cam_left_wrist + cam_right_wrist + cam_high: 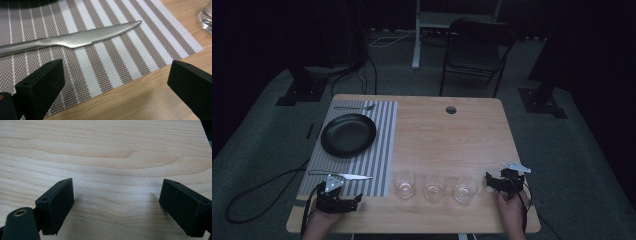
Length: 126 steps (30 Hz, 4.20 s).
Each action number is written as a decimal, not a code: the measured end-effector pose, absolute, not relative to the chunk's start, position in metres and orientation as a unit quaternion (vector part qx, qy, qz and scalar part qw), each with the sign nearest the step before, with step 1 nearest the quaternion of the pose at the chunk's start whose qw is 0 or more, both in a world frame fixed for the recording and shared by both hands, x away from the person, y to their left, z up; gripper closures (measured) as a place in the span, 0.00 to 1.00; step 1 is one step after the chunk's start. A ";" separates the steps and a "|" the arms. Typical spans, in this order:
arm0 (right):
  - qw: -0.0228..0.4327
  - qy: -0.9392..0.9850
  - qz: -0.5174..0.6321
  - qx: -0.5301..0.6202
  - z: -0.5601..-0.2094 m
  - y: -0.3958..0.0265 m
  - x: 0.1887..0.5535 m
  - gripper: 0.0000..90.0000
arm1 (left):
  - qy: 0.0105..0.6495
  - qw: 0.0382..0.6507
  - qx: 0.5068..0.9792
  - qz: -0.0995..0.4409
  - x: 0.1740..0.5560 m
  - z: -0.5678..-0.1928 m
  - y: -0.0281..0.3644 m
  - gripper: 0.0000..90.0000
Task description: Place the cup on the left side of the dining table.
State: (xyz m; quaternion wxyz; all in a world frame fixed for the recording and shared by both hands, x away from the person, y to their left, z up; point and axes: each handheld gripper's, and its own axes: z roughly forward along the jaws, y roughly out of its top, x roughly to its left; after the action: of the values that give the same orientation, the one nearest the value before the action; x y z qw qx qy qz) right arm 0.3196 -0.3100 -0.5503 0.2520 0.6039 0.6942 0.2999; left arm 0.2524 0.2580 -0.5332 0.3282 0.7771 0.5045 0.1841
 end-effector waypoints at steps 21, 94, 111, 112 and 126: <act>0.252 0.694 0.300 0.604 -0.550 -0.310 0.320 0.13 | 0.448 0.354 0.804 0.163 0.252 -0.531 0.224 0.02; 0.252 0.694 0.300 0.604 -0.550 -0.310 0.320 0.13 | 0.324 0.461 0.807 0.180 0.277 -0.536 0.121 0.08; 0.252 0.694 0.300 0.604 -0.550 -0.310 0.320 0.13 | 0.324 0.475 0.796 0.190 0.278 -0.536 0.116 0.08; 0.252 0.694 0.300 0.604 -0.550 -0.310 0.320 0.13 | 0.325 0.477 0.794 0.192 0.278 -0.536 0.116 0.08; 0.252 0.694 0.300 0.604 -0.550 -0.310 0.320 0.13 | 0.328 0.454 0.804 0.197 0.278 -0.531 0.110 0.22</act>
State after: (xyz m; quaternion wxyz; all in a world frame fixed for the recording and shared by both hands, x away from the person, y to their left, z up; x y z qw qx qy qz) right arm 0.3196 -0.3100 -0.5503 0.2519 0.6040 0.6941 0.3000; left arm 0.2778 0.1102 -0.5313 0.4543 0.8043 0.3284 0.1969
